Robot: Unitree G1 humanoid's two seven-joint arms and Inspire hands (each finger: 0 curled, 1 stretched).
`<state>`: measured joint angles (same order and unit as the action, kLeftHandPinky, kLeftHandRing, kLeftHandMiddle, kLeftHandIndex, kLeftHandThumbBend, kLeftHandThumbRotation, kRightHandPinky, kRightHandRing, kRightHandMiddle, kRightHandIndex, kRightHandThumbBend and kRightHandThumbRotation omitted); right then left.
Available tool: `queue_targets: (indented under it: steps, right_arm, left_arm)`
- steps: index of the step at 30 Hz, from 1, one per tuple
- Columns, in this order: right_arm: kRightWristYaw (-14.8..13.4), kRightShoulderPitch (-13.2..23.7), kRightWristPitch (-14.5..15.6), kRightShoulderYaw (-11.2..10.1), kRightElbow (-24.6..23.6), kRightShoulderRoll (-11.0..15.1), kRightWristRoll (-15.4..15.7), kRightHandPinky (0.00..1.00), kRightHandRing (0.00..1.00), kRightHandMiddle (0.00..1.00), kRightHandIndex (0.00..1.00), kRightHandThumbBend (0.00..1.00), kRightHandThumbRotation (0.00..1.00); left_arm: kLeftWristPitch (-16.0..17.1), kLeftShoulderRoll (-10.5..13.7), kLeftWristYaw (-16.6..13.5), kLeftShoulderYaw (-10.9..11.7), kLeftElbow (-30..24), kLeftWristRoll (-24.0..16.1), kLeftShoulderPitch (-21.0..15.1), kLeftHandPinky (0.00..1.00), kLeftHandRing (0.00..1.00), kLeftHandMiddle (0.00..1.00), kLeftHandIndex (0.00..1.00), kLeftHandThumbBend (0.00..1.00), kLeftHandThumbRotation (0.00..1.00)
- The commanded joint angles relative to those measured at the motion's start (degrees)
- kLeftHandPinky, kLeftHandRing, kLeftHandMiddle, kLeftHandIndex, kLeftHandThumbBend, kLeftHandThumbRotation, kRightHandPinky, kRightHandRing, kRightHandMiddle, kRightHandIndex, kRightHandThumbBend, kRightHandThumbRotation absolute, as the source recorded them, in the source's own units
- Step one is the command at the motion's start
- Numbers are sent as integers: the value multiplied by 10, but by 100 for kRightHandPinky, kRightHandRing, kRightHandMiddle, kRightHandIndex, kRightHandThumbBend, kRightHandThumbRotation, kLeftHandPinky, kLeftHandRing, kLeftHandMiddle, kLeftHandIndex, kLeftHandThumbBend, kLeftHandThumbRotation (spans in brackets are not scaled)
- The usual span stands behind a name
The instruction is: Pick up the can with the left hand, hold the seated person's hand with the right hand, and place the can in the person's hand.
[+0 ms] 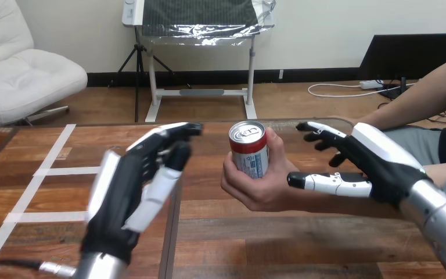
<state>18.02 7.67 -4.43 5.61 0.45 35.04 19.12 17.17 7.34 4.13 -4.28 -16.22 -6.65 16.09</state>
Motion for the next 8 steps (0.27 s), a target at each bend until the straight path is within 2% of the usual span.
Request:
queue_targets:
  steps: [1, 8]
  right_arm:
    - [-29, -9, -41, -29, -18, -28, -33, 72, 87, 91, 95, 83, 98]
    - [-49, -33, -103, -52, -28, -54, -89, 75, 89, 93, 96, 82, 100]
  left_arm:
    - [17, -5, -12, 14, -41, 5, 7, 87, 88, 83, 72, 59, 94]
    - [41, -9, -16, 21, -49, 10, 25, 91, 89, 84, 74, 57, 94]
